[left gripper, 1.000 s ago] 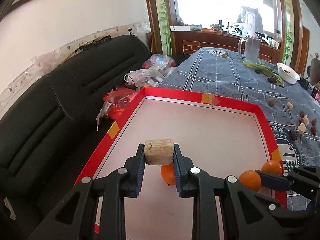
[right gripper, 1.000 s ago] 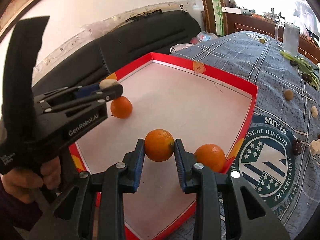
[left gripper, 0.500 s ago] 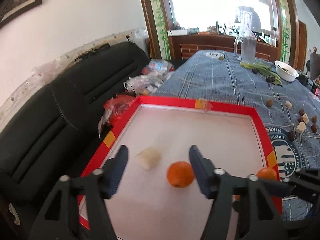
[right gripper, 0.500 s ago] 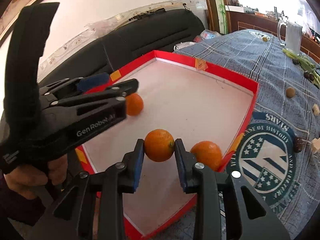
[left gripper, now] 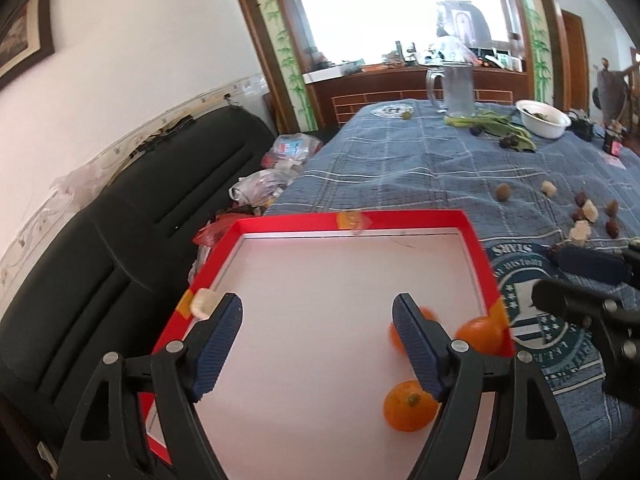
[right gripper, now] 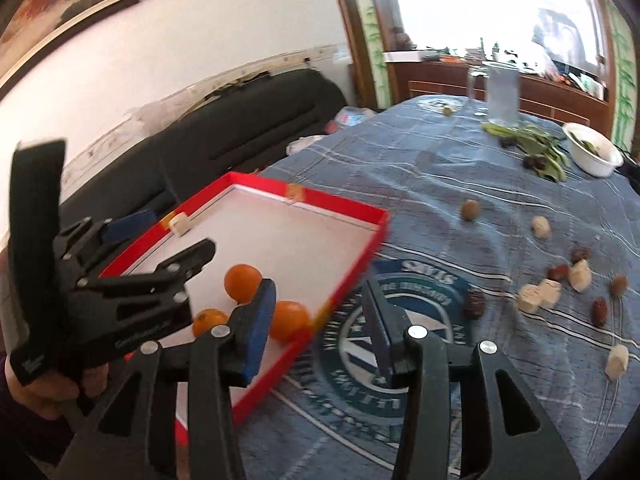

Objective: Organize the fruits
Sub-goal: 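Open both grippers over the tray and withdraw them toward the table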

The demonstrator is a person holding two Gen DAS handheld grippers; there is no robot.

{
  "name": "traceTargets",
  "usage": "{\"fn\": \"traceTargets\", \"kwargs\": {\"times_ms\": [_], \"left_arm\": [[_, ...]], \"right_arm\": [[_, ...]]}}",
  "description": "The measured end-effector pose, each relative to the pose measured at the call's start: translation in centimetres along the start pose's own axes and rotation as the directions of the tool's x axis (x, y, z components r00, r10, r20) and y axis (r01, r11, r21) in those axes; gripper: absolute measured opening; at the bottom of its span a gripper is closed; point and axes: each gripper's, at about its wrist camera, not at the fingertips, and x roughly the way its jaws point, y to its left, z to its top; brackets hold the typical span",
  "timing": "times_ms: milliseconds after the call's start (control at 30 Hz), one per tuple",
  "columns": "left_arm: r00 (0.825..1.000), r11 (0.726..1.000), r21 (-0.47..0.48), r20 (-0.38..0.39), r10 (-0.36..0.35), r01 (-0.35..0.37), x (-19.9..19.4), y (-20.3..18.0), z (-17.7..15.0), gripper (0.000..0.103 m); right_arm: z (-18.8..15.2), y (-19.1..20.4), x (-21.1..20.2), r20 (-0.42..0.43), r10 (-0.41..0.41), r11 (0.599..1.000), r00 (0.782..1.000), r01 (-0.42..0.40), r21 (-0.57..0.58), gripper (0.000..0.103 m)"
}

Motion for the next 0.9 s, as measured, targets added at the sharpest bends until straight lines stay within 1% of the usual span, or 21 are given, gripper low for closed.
{"fn": "traceTargets", "kwargs": {"times_ms": [100, 200, 433, 567, 633, 900], "left_arm": [[1.0, 1.0, 0.023, -0.002, -0.014, 0.014, -0.2, -1.1, 0.1, 0.078], [1.0, 0.999, 0.046, -0.004, -0.024, 0.024, -0.3, -2.0, 0.2, 0.078], [1.0, 0.997, 0.067, -0.013, -0.028, 0.028, -0.2, -3.2, 0.4, 0.078], [0.999, 0.996, 0.079, -0.014, -0.034, 0.035, -0.3, -3.9, 0.5, 0.078], [0.999, 0.996, 0.085, -0.013, -0.034, 0.035, -0.4, -4.2, 0.5, 0.078], [0.999, 0.994, 0.105, -0.01, -0.041, 0.042, -0.7, -5.3, 0.7, 0.078]], "right_arm": [[0.0, -0.9, -0.2, -0.001, -0.024, 1.0, 1.0, 0.024, 0.02, 0.047], [-0.1, -1.3, -0.3, -0.008, -0.086, 0.996, 0.996, 0.086, 0.018, 0.047], [0.0, -2.2, -1.0, -0.008, -0.185, 0.983, 0.983, 0.185, 0.007, 0.047], [0.1, -2.8, -1.3, -0.006, -0.247, 0.969, 0.969, 0.247, 0.004, 0.047], [0.2, -3.1, -1.5, -0.004, -0.287, 0.958, 0.958, 0.287, 0.003, 0.047], [0.3, -4.5, -2.4, -0.01, -0.366, 0.93, 0.93, 0.366, 0.019, 0.047]]}}
